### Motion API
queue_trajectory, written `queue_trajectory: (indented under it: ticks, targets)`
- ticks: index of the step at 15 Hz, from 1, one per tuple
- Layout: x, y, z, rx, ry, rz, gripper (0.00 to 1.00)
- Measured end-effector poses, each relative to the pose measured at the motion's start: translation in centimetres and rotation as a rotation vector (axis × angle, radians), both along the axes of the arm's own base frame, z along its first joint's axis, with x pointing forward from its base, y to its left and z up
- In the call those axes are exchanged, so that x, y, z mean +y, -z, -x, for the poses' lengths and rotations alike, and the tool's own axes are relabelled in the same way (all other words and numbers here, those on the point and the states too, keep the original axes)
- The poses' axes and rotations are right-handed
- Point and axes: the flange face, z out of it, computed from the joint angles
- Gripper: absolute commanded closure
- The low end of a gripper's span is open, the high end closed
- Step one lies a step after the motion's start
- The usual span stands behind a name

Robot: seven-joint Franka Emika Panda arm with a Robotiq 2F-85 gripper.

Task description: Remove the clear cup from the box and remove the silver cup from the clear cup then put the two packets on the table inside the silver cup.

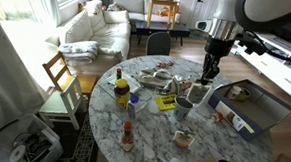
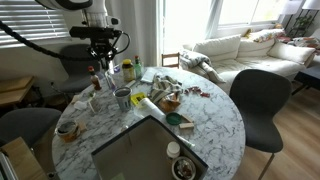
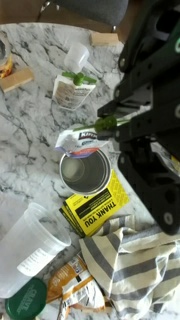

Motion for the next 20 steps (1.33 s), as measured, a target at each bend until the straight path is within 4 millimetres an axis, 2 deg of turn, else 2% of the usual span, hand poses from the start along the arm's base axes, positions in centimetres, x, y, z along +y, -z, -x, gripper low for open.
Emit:
queue_trajectory:
  ticks: [3,8,17,18,19,20]
  targets:
    - [-1.1,0.7,-1.2,-0.012,0.021,-0.001,0.96]
    - [-2.4,3.5,-3.4,-0.046,0.047,-0.003,0.96]
    - [-2.6,6.9,-5.0,-0.002,0.052,-0.007,0.96]
    - [-2.5,7.1,-5.2,0.002,0.051,-0.007,0.58]
    - [-2.5,7.3,-5.3,0.006,0.052,-0.007,0.57]
    - [-2.5,7.5,-5.4,0.007,0.056,-0.007,0.51]
